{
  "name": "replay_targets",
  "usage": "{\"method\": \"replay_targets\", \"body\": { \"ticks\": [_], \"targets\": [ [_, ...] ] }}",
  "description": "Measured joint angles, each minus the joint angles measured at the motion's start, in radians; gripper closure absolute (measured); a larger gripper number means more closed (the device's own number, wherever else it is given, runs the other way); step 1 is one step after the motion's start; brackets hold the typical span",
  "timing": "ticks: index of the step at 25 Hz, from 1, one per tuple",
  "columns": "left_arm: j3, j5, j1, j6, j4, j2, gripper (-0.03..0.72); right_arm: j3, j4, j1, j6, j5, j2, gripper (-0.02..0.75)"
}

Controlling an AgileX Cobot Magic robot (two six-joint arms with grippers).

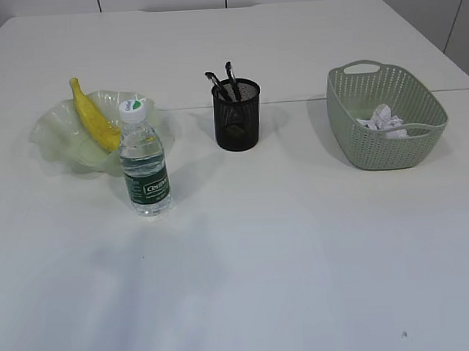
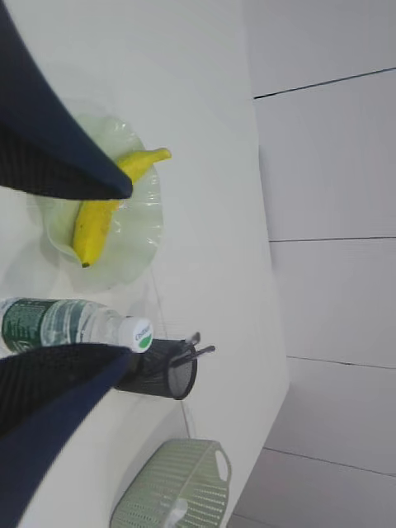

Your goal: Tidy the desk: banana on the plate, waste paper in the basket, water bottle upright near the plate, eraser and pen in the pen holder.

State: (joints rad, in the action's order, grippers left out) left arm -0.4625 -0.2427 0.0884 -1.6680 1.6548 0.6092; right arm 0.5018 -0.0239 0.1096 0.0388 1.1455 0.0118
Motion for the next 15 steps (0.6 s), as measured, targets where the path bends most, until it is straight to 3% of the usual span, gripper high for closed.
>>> {"method": "replay_targets", "body": {
  "ticks": [5,8,13,15],
  "targets": [
    [0.000,0.077,0.000,0.354,-0.410,0.000,0.300,0.000,0.000,0.000,0.000,0.000,0.000,0.560],
    [0.000,0.160,0.000,0.421,-0.472,0.000,0.300,0.000,0.000,0.000,0.000,0.000,0.000,0.560],
    [0.000,0.188,0.000,0.441,-0.433,0.000,0.300,0.000,0.000,0.000,0.000,0.000,0.000,0.560],
    [0.000,0.207,0.000,0.443,-0.494,-0.002,0.300,0.000,0.000,0.000,0.000,0.000,0.000,0.560]
  ]
}}
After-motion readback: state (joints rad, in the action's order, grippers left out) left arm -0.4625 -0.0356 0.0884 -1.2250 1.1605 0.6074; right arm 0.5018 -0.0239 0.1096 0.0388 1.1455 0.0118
